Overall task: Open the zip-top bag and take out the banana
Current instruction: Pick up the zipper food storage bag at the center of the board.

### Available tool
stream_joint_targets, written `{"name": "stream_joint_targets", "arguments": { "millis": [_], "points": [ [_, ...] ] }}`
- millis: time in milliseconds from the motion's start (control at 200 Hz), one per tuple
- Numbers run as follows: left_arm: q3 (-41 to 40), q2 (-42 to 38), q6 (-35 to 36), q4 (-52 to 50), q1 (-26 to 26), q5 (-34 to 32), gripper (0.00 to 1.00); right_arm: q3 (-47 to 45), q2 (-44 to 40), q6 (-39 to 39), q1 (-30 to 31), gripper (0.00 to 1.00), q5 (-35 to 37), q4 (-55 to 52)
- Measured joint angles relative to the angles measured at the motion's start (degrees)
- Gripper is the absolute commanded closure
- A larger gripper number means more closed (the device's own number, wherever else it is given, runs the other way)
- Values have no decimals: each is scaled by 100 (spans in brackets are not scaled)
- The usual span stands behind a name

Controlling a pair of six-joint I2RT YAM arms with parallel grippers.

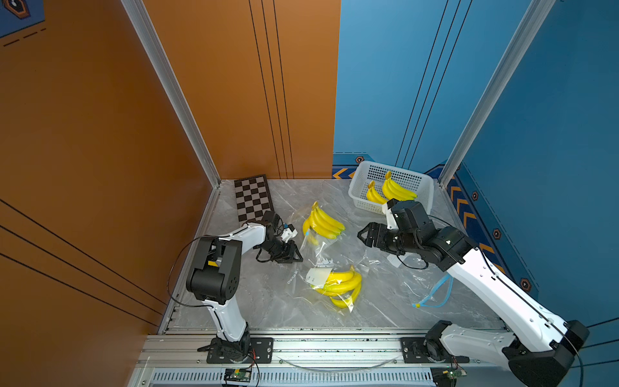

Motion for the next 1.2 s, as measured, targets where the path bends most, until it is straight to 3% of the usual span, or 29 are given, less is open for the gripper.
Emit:
{"name": "stream_joint_targets", "arguments": {
  "millis": [35, 210, 480, 626, 836, 1201],
  "points": [
    [0, -57, -72, -7, 72, 55, 96, 0, 33, 0, 39, 22, 2, 22],
    [28, -894, -315, -4, 162, 203, 98, 155, 245, -24, 295, 22, -50, 22],
    [579, -2059, -232, -35, -730, 179, 97, 555, 876, -992, 426, 21, -905, 184],
    [929, -2098, 59, -282, -946, 63, 96, 131, 721, -2070, -35, 24, -1401, 841],
    [1408, -2048, 487, -686, -1425, -160, 96, -890, 37, -2774, -1532, 28, -2527, 2260],
    [1596, -1888, 601, -918, -1567, -348, 96, -608, 426, -3711, -1611, 35, -4376, 2531]
  ]
}}
